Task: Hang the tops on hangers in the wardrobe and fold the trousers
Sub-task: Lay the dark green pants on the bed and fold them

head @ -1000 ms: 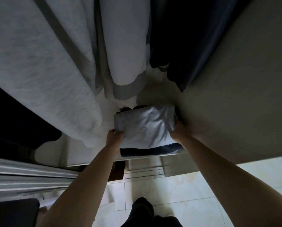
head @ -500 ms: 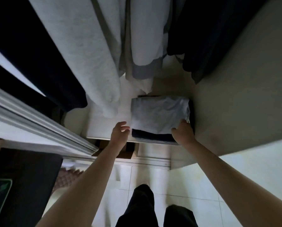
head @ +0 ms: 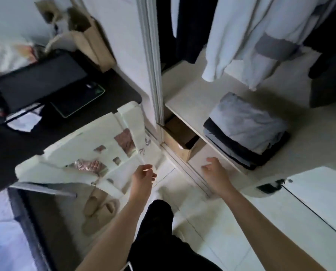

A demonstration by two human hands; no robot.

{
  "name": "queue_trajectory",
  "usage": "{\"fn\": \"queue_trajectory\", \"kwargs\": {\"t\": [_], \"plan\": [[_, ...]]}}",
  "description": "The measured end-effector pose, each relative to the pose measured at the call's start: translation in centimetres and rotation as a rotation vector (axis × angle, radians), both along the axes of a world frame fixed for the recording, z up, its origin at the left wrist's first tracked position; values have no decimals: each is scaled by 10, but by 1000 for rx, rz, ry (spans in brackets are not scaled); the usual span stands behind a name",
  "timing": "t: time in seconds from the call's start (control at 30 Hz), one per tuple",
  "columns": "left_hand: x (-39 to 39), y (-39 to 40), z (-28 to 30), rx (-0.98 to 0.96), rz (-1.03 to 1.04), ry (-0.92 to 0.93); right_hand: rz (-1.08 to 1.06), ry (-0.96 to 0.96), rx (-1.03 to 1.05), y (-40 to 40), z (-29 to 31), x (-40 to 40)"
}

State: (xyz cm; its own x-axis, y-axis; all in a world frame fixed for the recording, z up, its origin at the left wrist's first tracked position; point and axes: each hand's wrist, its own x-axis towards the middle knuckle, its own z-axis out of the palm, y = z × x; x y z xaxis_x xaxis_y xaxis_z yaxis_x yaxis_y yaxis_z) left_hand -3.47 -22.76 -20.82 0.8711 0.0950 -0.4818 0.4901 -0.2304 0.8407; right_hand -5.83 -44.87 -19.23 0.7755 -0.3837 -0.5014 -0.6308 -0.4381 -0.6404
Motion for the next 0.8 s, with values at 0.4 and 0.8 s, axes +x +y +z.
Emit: {"fn": "queue_trajectory", "kwargs": {"t": [0.4,0.8], "plan": [[-187,198,3,189,633,-120,801,-32,53,246,11,-58],[-526,371,-35,262,1304,169,1504,15,77,537,-11,-245]]}}
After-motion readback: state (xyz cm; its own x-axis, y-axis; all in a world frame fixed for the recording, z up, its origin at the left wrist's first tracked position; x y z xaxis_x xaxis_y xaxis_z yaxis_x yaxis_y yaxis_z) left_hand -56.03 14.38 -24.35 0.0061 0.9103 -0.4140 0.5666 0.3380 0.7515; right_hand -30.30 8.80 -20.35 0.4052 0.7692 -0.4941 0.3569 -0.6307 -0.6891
